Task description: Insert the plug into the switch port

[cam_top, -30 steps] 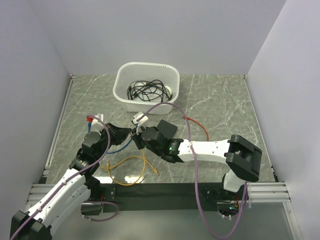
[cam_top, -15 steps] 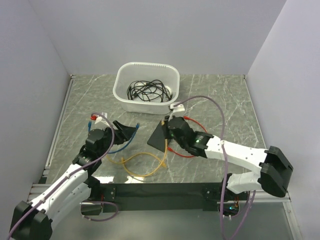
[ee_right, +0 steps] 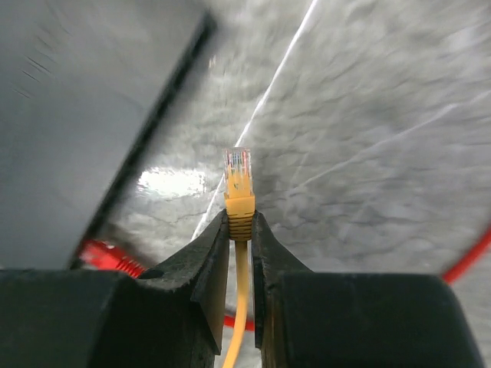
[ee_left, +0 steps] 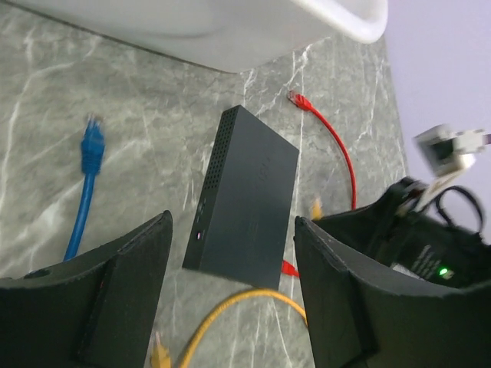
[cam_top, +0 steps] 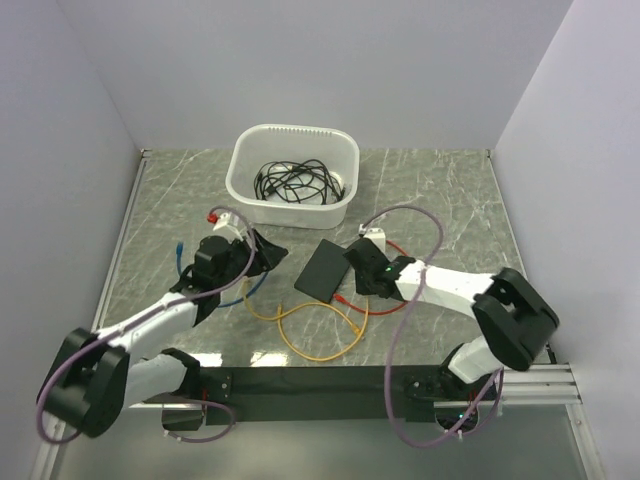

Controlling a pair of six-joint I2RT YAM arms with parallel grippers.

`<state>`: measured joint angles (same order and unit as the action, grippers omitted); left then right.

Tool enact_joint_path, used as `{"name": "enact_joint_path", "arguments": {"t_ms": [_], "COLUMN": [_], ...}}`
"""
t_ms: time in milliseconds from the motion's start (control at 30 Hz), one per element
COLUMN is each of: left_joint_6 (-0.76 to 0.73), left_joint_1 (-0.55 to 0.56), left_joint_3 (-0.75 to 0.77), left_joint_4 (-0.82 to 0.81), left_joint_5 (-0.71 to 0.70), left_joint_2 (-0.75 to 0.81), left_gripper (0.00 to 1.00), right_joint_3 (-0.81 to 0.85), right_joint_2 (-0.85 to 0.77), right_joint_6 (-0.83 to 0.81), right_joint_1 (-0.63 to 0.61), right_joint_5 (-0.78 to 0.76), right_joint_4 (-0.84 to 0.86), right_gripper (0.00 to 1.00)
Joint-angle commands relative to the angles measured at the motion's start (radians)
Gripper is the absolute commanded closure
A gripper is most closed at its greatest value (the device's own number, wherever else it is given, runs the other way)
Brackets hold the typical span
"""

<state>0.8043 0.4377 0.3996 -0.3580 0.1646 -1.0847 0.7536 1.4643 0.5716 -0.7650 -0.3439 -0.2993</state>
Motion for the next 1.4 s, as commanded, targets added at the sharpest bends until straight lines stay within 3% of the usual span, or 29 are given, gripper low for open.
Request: {"name": "enact_joint_path", "arguments": {"t_ms": [0,300,600,800,1000,1367], "left_joint_6": [-0.063,-0.068,-0.096,-0.105,-0.125,-0.131], "left_joint_1": [-0.002,-0.002,-0.002,-0.002,-0.002,-0.002], "left_joint_3": [0.074,0.111,0.162,0.145,0.128,0.114], "left_joint_4": [-0.107,-0.234,-0.239,-0.237,-0.216,-0.203], "left_joint_5": [0.064,0.127,0.159,0.144,0.116,0.073], "left_joint_2": [-0.119,-0.358,-0.517,-0.528,-0.506,-0.478], "left_gripper": [0.30,0.33,0.36,0.37,0.37,0.41], "right_joint_3": [0.056,0.115,0.225,0.242,0.221,0.171], "right_joint_2": [0.063,0.177,0.244,0.272,0.255,0.183], "right_joint_6": [0.004,-0.006,-0.018,-0.035,-0.070,-0.113], "right_joint_1": [0.006,-0.006,-0.163,-0.200,-0.195,-0.276], "right_joint_5": [0.059,0.147,0.141,0.135,0.022,0.054], "right_joint_4": [0.032,0.092,0.069,0.068,0.000,0.014], "right_gripper": [1.00,1.00,1.00,1.00,1.00,1.00]}}
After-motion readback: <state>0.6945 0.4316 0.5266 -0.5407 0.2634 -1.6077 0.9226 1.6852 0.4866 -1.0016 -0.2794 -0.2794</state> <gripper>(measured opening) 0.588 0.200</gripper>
